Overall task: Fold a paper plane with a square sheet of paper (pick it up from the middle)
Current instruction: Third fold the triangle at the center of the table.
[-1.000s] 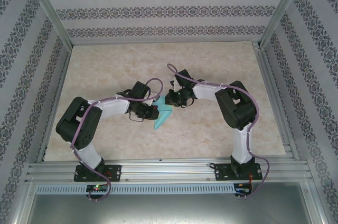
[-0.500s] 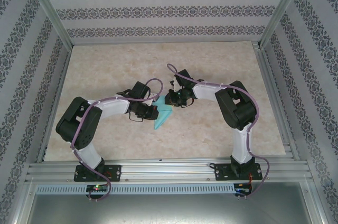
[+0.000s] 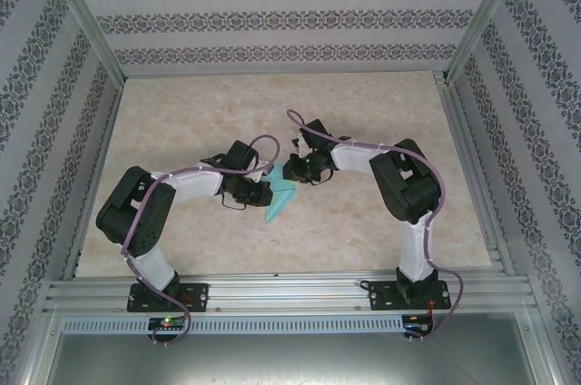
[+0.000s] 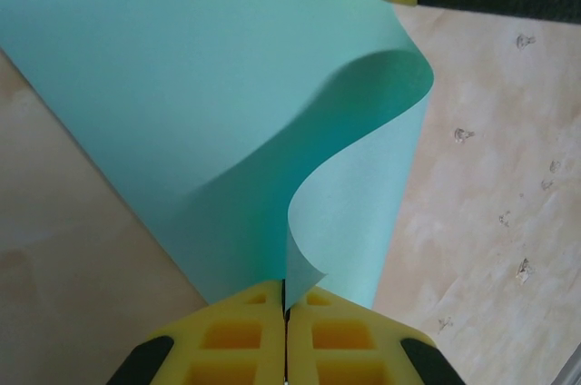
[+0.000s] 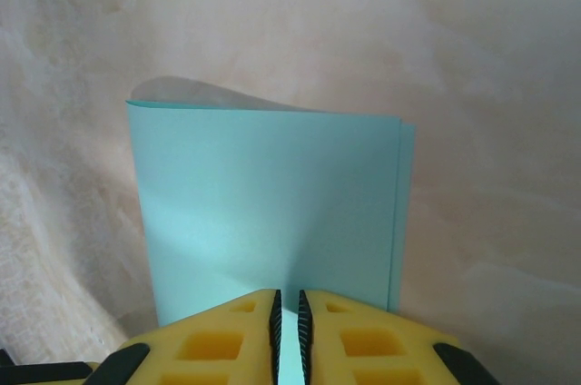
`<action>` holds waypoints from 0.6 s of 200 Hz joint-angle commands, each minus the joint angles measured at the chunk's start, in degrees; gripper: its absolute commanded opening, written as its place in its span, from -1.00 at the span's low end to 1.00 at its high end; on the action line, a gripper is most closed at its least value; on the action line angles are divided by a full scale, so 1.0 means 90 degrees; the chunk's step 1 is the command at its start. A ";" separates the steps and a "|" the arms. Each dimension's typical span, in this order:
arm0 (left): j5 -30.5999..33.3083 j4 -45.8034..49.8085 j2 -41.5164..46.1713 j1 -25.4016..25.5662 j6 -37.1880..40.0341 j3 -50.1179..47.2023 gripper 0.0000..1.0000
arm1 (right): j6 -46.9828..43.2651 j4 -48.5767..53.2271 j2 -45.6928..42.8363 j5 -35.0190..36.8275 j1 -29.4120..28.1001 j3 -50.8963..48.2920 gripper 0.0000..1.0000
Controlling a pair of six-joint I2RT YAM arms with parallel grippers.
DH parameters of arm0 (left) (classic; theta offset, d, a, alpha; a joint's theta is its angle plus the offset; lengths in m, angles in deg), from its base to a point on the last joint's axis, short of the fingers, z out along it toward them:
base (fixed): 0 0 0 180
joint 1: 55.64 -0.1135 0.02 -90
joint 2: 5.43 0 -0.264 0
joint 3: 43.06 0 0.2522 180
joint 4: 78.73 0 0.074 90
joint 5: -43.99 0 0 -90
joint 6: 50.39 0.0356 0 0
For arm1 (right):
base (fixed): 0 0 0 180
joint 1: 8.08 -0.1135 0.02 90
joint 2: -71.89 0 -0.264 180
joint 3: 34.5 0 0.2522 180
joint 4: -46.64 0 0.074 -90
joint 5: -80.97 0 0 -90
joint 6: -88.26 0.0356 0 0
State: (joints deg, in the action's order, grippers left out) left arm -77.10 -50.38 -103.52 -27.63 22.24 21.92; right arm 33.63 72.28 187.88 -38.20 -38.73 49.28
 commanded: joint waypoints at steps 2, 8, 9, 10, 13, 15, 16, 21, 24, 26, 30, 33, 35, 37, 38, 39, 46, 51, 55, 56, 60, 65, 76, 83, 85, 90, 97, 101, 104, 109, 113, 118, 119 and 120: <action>-0.0117 0.0073 -0.0155 -0.0085 -0.0140 -0.0055 -0.83 | -0.0083 0.0428 0.0206 0.0391 -0.0078 -0.0036 -0.64; -0.0138 0.0064 -0.0165 -0.0085 -0.0152 -0.0058 -0.83 | -0.0082 0.0428 0.0207 0.0403 -0.0080 -0.0036 -0.64; -0.0138 0.0061 -0.0166 -0.0080 -0.0156 -0.0062 -0.82 | -0.0082 0.0428 0.0208 0.0406 -0.0080 -0.0041 -0.64; -0.0144 0.0060 -0.0166 -0.0082 -0.0153 -0.0069 -0.82 | -0.0083 0.0433 0.0208 0.0403 -0.0080 -0.0043 -0.64; -0.0140 0.0050 -0.0166 -0.0080 -0.0161 -0.0074 -0.82 | -0.0067 0.0429 0.0209 0.0403 -0.0080 -0.0045 -0.64; -0.0139 0.0030 -0.0166 -0.0084 -0.0168 -0.0083 -0.82 | -0.0072 0.0428 0.0209 0.0405 -0.0080 -0.0045 -0.64; -0.0144 0.0025 -0.0161 -0.0084 -0.0174 -0.0089 -0.82 | -0.0072 0.0433 0.0204 0.0402 -0.0080 -0.0045 -0.64; -0.0131 0.0002 -0.0152 -0.0084 -0.0180 -0.0102 -0.82 | -0.0066 0.0431 0.0202 0.0407 -0.0080 -0.0045 -0.64; -0.0122 0.0000 -0.0156 -0.0085 -0.0182 -0.0111 -0.82 | -0.0067 0.0426 0.0203 0.0409 -0.0080 -0.0054 -0.64; -0.0120 -0.0012 -0.0156 -0.0085 -0.0188 -0.0117 -0.82 | -0.0072 0.0428 0.0195 0.0409 -0.0083 -0.0055 -0.64; -0.0115 -0.0010 -0.0157 -0.0082 -0.0193 -0.0121 -0.82 | -0.0066 0.0423 0.0199 0.0409 -0.0080 -0.0066 -0.64; -0.0110 -0.0010 -0.0157 -0.0085 -0.0199 -0.0124 -0.82 | -0.0066 0.0410 0.0196 0.0414 -0.0080 -0.0066 -0.64; -0.0110 -0.0015 -0.0161 -0.0085 -0.0207 -0.0120 -0.82 | -0.0064 0.0416 0.0198 0.0415 -0.0075 -0.0065 -0.63; -0.0115 -0.0018 -0.0165 -0.0085 -0.0206 -0.0111 -0.82 | -0.0064 0.0415 0.0204 0.0415 -0.0079 -0.0072 -0.63; -0.0112 -0.0019 -0.0166 -0.0085 -0.0208 -0.0108 -0.82 | -0.0059 0.0412 0.0206 0.0412 -0.0080 -0.0074 -0.64; -0.0116 -0.0019 -0.0166 -0.0085 -0.0213 -0.0112 -0.82 | -0.0056 0.0415 0.0207 0.0410 -0.0080 -0.0074 -0.64; -0.0145 -0.0037 -0.0171 -0.0085 -0.0229 -0.0118 -0.81 | -0.0059 0.0417 0.0207 0.0409 -0.0080 -0.0075 -0.64; -0.0148 -0.0062 -0.0166 -0.0080 -0.0238 -0.0123 -0.80 | -0.0054 0.0415 0.0213 0.0409 -0.0090 -0.0075 -0.64; -0.0165 -0.0081 -0.0166 -0.0084 -0.0256 -0.0125 -0.80 | -0.0054 0.0415 0.0203 0.0409 -0.0090 -0.0080 -0.64; -0.0162 -0.0085 -0.0166 -0.0084 -0.0257 -0.0125 -0.79 | -0.0059 0.0417 0.0206 0.0414 -0.0090 -0.0082 -0.64; -0.0159 -0.0096 -0.0166 -0.0085 -0.0262 -0.0139 -0.79 | -0.0060 0.0412 0.0208 0.0410 -0.0088 -0.0084 -0.64; -0.0159 -0.0107 -0.0181 -0.0085 -0.0267 -0.0132 -0.79 | -0.0063 0.0403 0.0209 0.0409 -0.0091 -0.0085 -0.64; -0.0150 -0.0107 -0.0204 -0.0082 -0.0263 -0.0123 -0.79 | -0.0063 0.0400 0.0207 0.0414 -0.0090 -0.0085 -0.64; -0.0146 -0.0107 -0.0210 -0.0080 -0.0258 -0.0110 -0.79 | -0.0051 0.0404 0.0209 0.0417 -0.0094 -0.0085 -0.63; -0.0141 -0.0107 -0.0221 -0.0084 -0.0253 -0.0112 -0.79 | -0.0051 0.0415 0.0209 0.0413 -0.0091 -0.0085 -0.63; -0.0135 -0.0117 -0.0220 -0.0084 -0.0248 -0.0103 -0.79 | -0.0052 0.0416 0.0209 0.0410 -0.0090 -0.0085 -0.64; -0.0131 -0.0127 -0.0225 -0.0085 -0.0245 -0.0097 -0.79 | -0.0049 0.0412 0.0200 0.0416 -0.0105 -0.0085 -0.63; -0.0121 -0.0127 -0.0226 -0.0085 -0.0238 -0.0094 -0.78 | -0.0053 0.0417 0.0199 0.0409 -0.0107 -0.0085 -0.64; -0.0120 -0.0127 -0.0225 -0.0085 -0.0225 -0.0093 -0.78 | -0.0049 0.0410 0.0198 0.0415 -0.0101 -0.0083 -0.64; -0.0120 -0.0127 -0.0225 -0.0085 -0.0209 -0.0076 -0.78 | -0.0044 0.0411 0.0199 0.0412 -0.0100 -0.0085 -0.64; -0.0120 -0.0118 -0.0220 -0.0085 -0.0191 -0.0068 -0.78 | -0.0046 0.0411 0.0199 0.0418 -0.0100 -0.0092 -0.64; -0.0120 -0.0108 -0.0217 -0.0084 -0.0176 -0.0043 -0.78 | -0.0050 0.0410 0.0199 0.0419 -0.0100 -0.0085 -0.63; -0.0120 -0.0103 -0.0216 -0.0084 -0.0168 -0.0045 -0.78 | -0.0052 0.0409 0.0199 0.0419 -0.0100 -0.0085 -0.64; -0.0115 -0.0100 -0.0216 -0.0085 -0.0169 -0.0041 -0.78 | -0.0048 0.0414 0.0199 0.0419 -0.0105 -0.0085 -0.64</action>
State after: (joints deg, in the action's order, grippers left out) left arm -77.50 -50.84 -104.79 -27.63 20.86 21.26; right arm 33.66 72.26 187.88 -38.09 -38.73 49.28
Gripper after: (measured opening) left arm 0.111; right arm 0.182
